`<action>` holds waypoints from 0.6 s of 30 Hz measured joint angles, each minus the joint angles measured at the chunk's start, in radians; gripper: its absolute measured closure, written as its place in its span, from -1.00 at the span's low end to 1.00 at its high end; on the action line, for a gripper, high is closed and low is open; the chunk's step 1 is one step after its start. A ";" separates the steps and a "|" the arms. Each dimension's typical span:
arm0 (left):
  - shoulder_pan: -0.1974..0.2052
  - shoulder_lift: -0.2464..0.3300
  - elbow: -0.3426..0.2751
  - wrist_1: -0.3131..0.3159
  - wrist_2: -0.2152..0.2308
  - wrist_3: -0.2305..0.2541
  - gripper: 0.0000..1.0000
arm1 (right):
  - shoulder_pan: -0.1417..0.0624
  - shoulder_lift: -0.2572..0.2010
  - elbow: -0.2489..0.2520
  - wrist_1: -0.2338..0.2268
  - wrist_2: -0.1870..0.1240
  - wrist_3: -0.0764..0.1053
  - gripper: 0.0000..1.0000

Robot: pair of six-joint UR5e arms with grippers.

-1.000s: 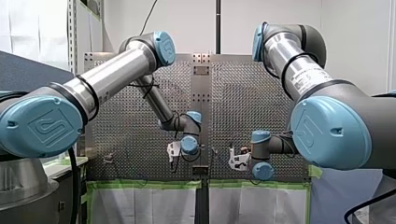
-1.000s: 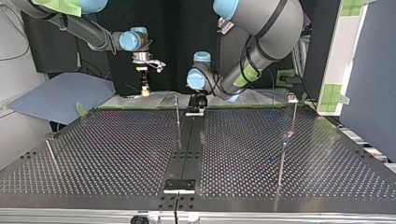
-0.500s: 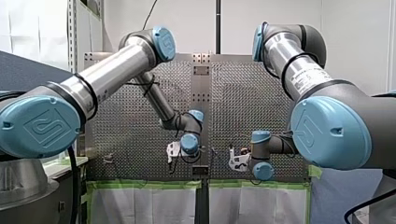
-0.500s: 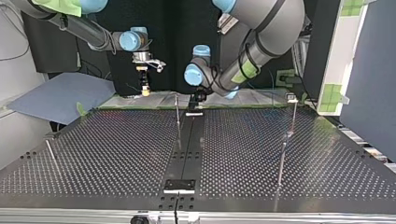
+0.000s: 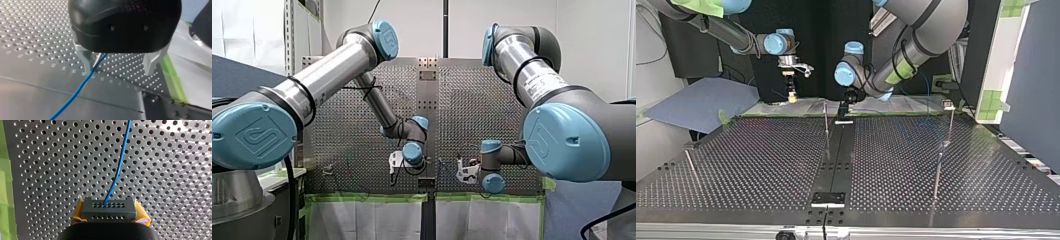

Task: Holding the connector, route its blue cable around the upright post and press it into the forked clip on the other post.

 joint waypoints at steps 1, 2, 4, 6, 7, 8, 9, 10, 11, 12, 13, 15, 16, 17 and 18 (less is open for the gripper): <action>-0.001 0.000 -0.003 -0.004 0.002 0.003 -0.97 | 0.001 0.000 0.000 0.000 0.000 0.000 1.00; -0.002 0.000 -0.006 -0.006 0.003 0.005 -0.97 | 0.001 0.000 0.000 0.000 0.000 0.000 1.00; -0.005 0.000 -0.015 -0.008 0.006 0.009 -0.97 | 0.002 0.000 0.000 0.000 0.000 0.000 1.00; -0.007 0.000 -0.024 -0.008 0.009 0.015 -0.97 | 0.003 0.000 0.000 0.001 0.000 0.000 1.00; -0.008 0.000 -0.030 -0.008 0.010 0.019 -0.97 | 0.003 0.000 0.000 0.000 0.000 0.000 1.00; -0.009 0.000 -0.035 -0.007 0.011 0.021 -0.97 | 0.004 0.000 0.000 0.001 0.000 0.000 1.00; -0.010 0.000 -0.038 -0.007 0.011 0.024 -0.97 | 0.004 0.000 0.000 0.001 0.000 0.000 1.00; -0.011 0.000 -0.042 -0.007 0.012 0.027 -0.97 | 0.005 0.000 0.000 0.002 0.000 0.000 1.00; -0.012 0.000 -0.045 -0.007 0.012 0.029 -0.97 | 0.005 0.000 0.000 0.003 0.000 0.000 1.00; -0.013 0.000 -0.046 -0.006 0.012 0.031 -0.97 | 0.006 0.000 0.000 0.003 0.000 0.000 1.00; -0.015 0.001 -0.048 -0.006 0.012 0.033 -0.97 | 0.007 0.000 0.000 0.004 0.000 0.000 1.00; -0.018 0.003 -0.050 -0.006 0.013 0.035 -0.97 | 0.007 0.000 0.000 0.005 0.000 0.000 1.00; -0.019 0.006 -0.050 -0.005 0.013 0.036 -0.97 | 0.007 0.000 0.000 0.005 0.000 0.000 1.00; -0.020 0.009 -0.051 -0.004 0.013 0.036 -0.97 | 0.008 0.000 0.000 0.005 0.000 0.000 1.00; -0.021 0.013 -0.051 -0.004 0.014 0.036 -0.97 | 0.008 0.000 0.000 0.005 0.000 0.000 1.00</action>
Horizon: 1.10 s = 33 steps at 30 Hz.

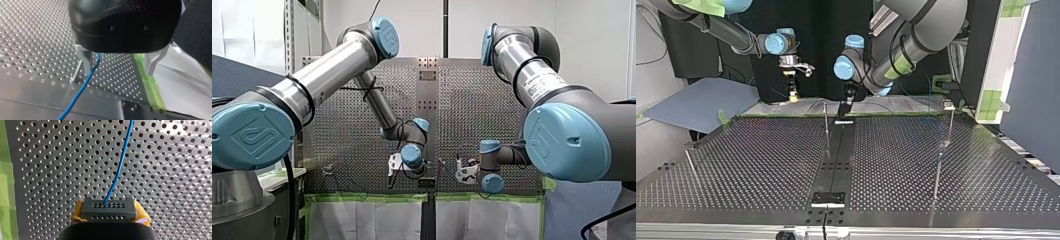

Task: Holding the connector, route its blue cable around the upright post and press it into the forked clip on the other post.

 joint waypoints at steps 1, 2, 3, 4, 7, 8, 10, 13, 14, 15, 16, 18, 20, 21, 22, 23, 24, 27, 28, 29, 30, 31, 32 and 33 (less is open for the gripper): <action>0.000 0.006 0.000 0.000 0.000 0.000 -0.97 | 0.000 0.000 0.000 0.000 0.000 0.000 1.00; 0.000 0.012 -0.001 0.000 0.000 0.000 -0.97 | 0.001 0.000 0.000 0.000 0.000 0.001 1.00; -0.001 0.019 -0.001 0.000 0.000 0.000 -0.97 | 0.001 0.000 0.000 0.000 0.000 0.001 1.00; -0.001 0.028 -0.003 0.000 0.001 0.000 -0.97 | 0.001 0.000 0.000 0.000 0.000 0.001 1.00; -0.001 0.049 -0.008 -0.001 0.003 0.000 -0.97 | 0.001 0.000 0.000 0.000 0.000 0.001 1.00; -0.002 0.052 -0.009 -0.002 0.005 0.001 -0.97 | 0.001 0.000 0.000 0.000 0.000 0.001 1.00; -0.003 0.058 -0.010 -0.008 0.011 0.002 -0.97 | 0.001 0.000 0.000 0.000 0.000 0.001 1.00; -0.006 0.060 -0.016 -0.021 0.021 0.013 -0.97 | 0.001 0.000 0.000 -0.001 0.000 0.001 1.00; -0.007 0.061 -0.019 -0.024 0.024 0.016 -0.97 | 0.001 0.000 -0.001 -0.001 0.000 0.001 1.00; -0.008 0.061 -0.022 -0.026 0.026 0.018 -0.97 | 0.001 0.000 -0.001 -0.001 0.000 0.001 1.00; -0.010 0.061 -0.027 -0.027 0.028 0.021 -0.97 | 0.001 0.000 -0.001 -0.001 0.000 0.002 1.00; -0.012 0.061 -0.034 -0.028 0.032 0.024 -0.97 | 0.001 0.000 -0.001 0.000 0.000 0.001 1.00; -0.015 0.061 -0.041 -0.028 0.036 0.027 -0.97 | 0.001 0.000 -0.001 0.000 0.000 0.001 1.00; -0.016 0.061 -0.043 -0.028 0.037 0.028 -0.97 | 0.001 0.000 -0.001 0.000 0.000 0.001 1.00; -0.017 0.061 -0.045 -0.028 0.038 0.029 -0.97 | 0.001 0.000 -0.001 0.000 0.000 0.002 1.00; -0.017 0.061 -0.047 -0.028 0.039 0.029 -0.97 | 0.001 0.000 -0.002 0.000 0.000 0.001 1.00; -0.018 0.061 -0.048 -0.028 0.039 0.029 -0.97 | 0.001 0.000 -0.001 0.000 0.000 0.001 1.00; -0.021 0.061 -0.049 -0.029 0.040 0.030 -0.97 | 0.001 0.000 -0.002 0.000 0.000 0.001 1.00; -0.022 0.061 -0.049 -0.029 0.040 0.030 -0.97 | 0.001 0.000 -0.001 0.000 0.000 0.002 1.00; -0.024 0.061 -0.049 -0.029 0.040 0.030 -0.97 | 0.001 0.000 -0.002 0.000 0.000 0.002 1.00; -0.025 0.061 -0.049 -0.028 0.040 0.030 -0.97 | 0.001 0.000 -0.001 0.000 0.000 0.002 1.00; -0.026 0.060 -0.049 -0.027 0.040 0.029 -0.97 | 0.001 0.000 -0.002 -0.001 -0.001 0.002 1.00; -0.027 0.060 -0.049 -0.024 0.039 0.029 -0.97 | 0.001 0.000 -0.001 -0.001 -0.003 0.002 1.00; -0.028 0.060 -0.049 -0.021 0.039 0.029 -0.97 | 0.001 0.000 -0.001 0.000 -0.005 0.002 1.00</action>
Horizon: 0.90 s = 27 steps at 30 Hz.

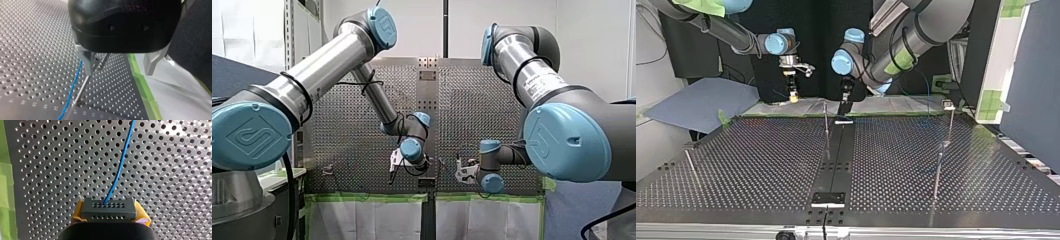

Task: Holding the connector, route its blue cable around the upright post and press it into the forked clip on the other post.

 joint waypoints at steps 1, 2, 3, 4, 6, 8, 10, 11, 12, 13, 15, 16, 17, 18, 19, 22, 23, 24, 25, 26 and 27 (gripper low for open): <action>-0.001 0.000 0.000 0.007 0.000 -0.001 -0.97 | 0.000 0.000 0.000 0.000 -0.002 0.000 1.00; -0.001 -0.001 -0.001 0.013 0.000 -0.001 -0.97 | 0.000 0.000 0.000 0.000 -0.003 0.000 1.00; -0.002 -0.001 -0.002 0.020 0.000 -0.001 -0.97 | 0.000 0.000 0.000 0.000 -0.004 0.000 1.00; -0.002 -0.001 -0.005 0.030 -0.001 0.000 -0.97 | 0.000 0.000 0.000 0.000 -0.005 0.000 1.00; -0.002 -0.002 -0.013 0.045 -0.006 0.003 -0.97 | 0.000 0.000 0.000 0.001 -0.006 0.000 1.00; -0.001 -0.002 -0.023 0.058 -0.018 0.012 -0.97 | 0.001 0.000 0.000 0.001 -0.006 -0.001 1.00; 0.002 -0.002 -0.030 0.061 -0.034 0.027 -0.97 | 0.001 0.000 0.000 0.002 -0.006 -0.001 1.00; 0.003 -0.001 -0.031 0.061 -0.043 0.035 -0.97 | 0.001 0.000 0.000 0.002 -0.006 -0.001 1.00; 0.003 -0.001 -0.032 0.062 -0.052 0.043 -0.97 | 0.001 0.000 0.000 0.002 -0.006 -0.001 1.00; 0.004 -0.001 -0.033 0.063 -0.064 0.055 -0.97 | 0.002 0.000 0.000 0.003 -0.006 -0.001 1.00; 0.006 -0.001 -0.034 0.070 -0.083 0.073 -0.97 | 0.002 0.000 0.000 0.003 -0.006 -0.001 1.00; 0.006 -0.001 -0.034 0.077 -0.096 0.087 -0.97 | 0.002 0.000 0.000 0.003 -0.006 -0.001 1.00; 0.005 -0.001 -0.035 0.083 -0.106 0.097 -0.97 | 0.002 0.000 0.000 0.003 -0.006 -0.001 1.00; 0.005 -0.001 -0.035 0.091 -0.115 0.107 -0.97 | 0.002 0.000 0.000 0.003 -0.006 0.000 1.00; 0.003 -0.001 -0.034 0.100 -0.123 0.120 -0.97 | 0.002 0.000 0.000 0.004 -0.006 0.000 1.00; -0.002 -0.001 -0.033 0.117 -0.125 0.152 -0.97 | 0.003 0.000 0.000 0.004 -0.006 0.000 1.00; -0.003 -0.001 -0.033 0.120 -0.125 0.160 -0.97 | 0.002 0.000 0.000 0.004 -0.006 0.000 1.00; -0.003 0.000 -0.033 0.122 -0.125 0.169 -0.97 | 0.003 0.000 0.000 0.004 -0.006 0.000 1.00; -0.004 0.000 -0.033 0.124 -0.126 0.179 -0.97 | 0.003 0.000 0.000 0.004 -0.006 0.000 1.00; -0.004 -0.001 -0.033 0.125 -0.127 0.187 -0.97 | 0.003 0.000 0.000 0.004 -0.006 0.000 1.00; -0.004 -0.001 -0.033 0.126 -0.129 0.195 -0.97 | 0.003 0.000 0.000 0.004 -0.006 0.000 1.00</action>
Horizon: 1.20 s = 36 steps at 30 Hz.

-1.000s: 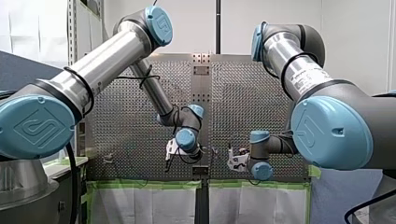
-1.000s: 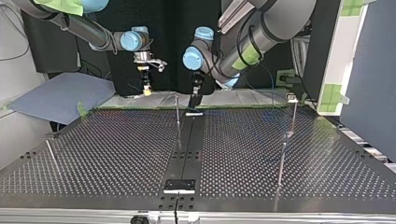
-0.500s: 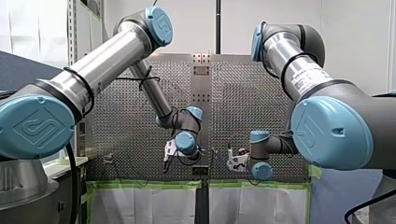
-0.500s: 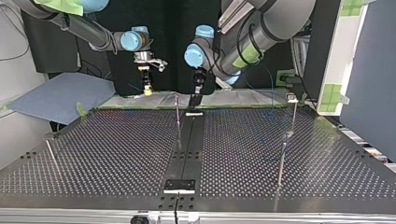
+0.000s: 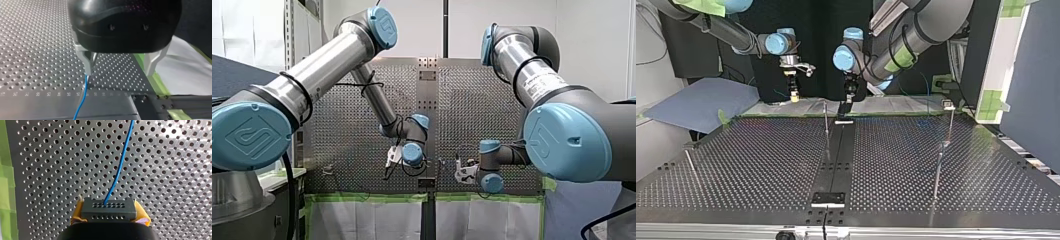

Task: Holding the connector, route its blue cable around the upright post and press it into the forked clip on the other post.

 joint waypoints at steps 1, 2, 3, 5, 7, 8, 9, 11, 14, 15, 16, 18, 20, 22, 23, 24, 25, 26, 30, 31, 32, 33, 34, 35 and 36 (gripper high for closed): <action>0.000 0.000 0.000 0.001 -0.001 0.010 -0.97 | 0.000 0.000 0.000 0.000 0.000 0.000 1.00; 0.000 0.000 0.000 0.001 -0.002 0.018 -0.97 | 0.000 0.000 0.000 0.000 0.000 0.000 1.00; 0.000 0.000 0.000 0.001 -0.002 0.026 -0.97 | 0.000 0.000 0.000 0.000 0.000 0.000 1.00; -0.001 0.000 0.000 0.001 -0.002 0.044 -0.97 | 0.000 0.000 0.000 0.002 0.000 -0.001 1.00; -0.002 0.000 0.000 0.004 0.002 0.058 -0.97 | 0.000 0.000 0.000 0.004 0.000 -0.001 1.00; -0.002 0.000 0.000 0.006 0.006 0.061 -0.97 | 0.000 0.000 0.000 0.004 0.000 -0.001 1.00; -0.002 0.000 0.000 0.009 0.011 0.062 -0.97 | 0.000 0.000 0.000 0.004 0.000 -0.001 1.00; -0.003 0.000 0.000 0.015 0.025 0.059 -0.97 | 0.000 0.000 0.000 0.004 0.000 0.000 1.00; -0.003 0.000 0.000 0.020 0.051 0.047 -0.97 | 0.000 0.000 0.000 0.002 0.000 0.000 1.00; -0.003 0.000 0.000 0.021 0.059 0.044 -0.97 | 0.000 0.000 0.000 0.002 0.000 0.000 1.00; -0.004 0.000 0.000 0.023 0.069 0.040 -0.97 | 0.000 0.000 0.000 0.002 -0.001 0.000 1.00; -0.006 0.000 0.000 0.030 0.086 0.029 -0.97 | 0.000 0.000 0.000 0.002 -0.001 0.000 1.00; -0.008 0.000 0.000 0.042 0.106 0.012 -0.97 | 0.000 0.000 0.000 0.002 -0.001 0.000 1.00; -0.009 0.000 0.000 0.050 0.125 -0.006 -0.97 | 0.000 0.000 0.000 0.002 -0.001 0.000 1.00; -0.009 0.000 -0.001 0.052 0.133 -0.014 -0.97 | 0.000 0.000 0.000 0.002 -0.001 0.000 1.00; -0.009 0.000 -0.001 0.053 0.141 -0.022 -0.97 | 0.000 0.000 0.000 0.002 -0.001 0.000 1.00; -0.009 0.000 -0.001 0.055 0.153 -0.033 -0.97 | 0.000 0.000 -0.001 0.002 -0.001 0.000 1.00; -0.009 0.000 -0.001 0.055 0.162 -0.041 -0.97 | 0.000 0.000 -0.001 0.003 -0.001 0.000 1.00; -0.010 0.000 0.000 0.056 0.205 -0.058 -0.97 | 0.000 0.000 -0.003 0.004 -0.001 0.000 1.00; -0.010 0.000 -0.001 0.056 0.218 -0.059 -0.97 | 0.000 0.000 -0.003 0.004 -0.001 0.000 1.00; -0.010 0.000 0.000 0.056 0.228 -0.060 -0.97 | 0.000 0.000 -0.003 0.004 -0.001 0.000 1.00; -0.009 0.000 0.000 0.055 0.237 -0.060 -0.97 | 0.000 0.000 -0.003 0.004 -0.001 0.000 1.00; -0.009 0.000 -0.001 0.054 0.248 -0.060 -0.97 | 0.000 0.000 -0.003 0.003 -0.002 0.000 1.00; -0.010 0.000 -0.001 0.054 0.254 -0.060 -0.97 | 0.000 0.000 -0.003 0.003 -0.001 0.000 1.00; -0.010 0.000 -0.001 0.053 0.259 -0.061 -0.97 | 0.000 0.000 -0.003 0.003 -0.002 0.000 1.00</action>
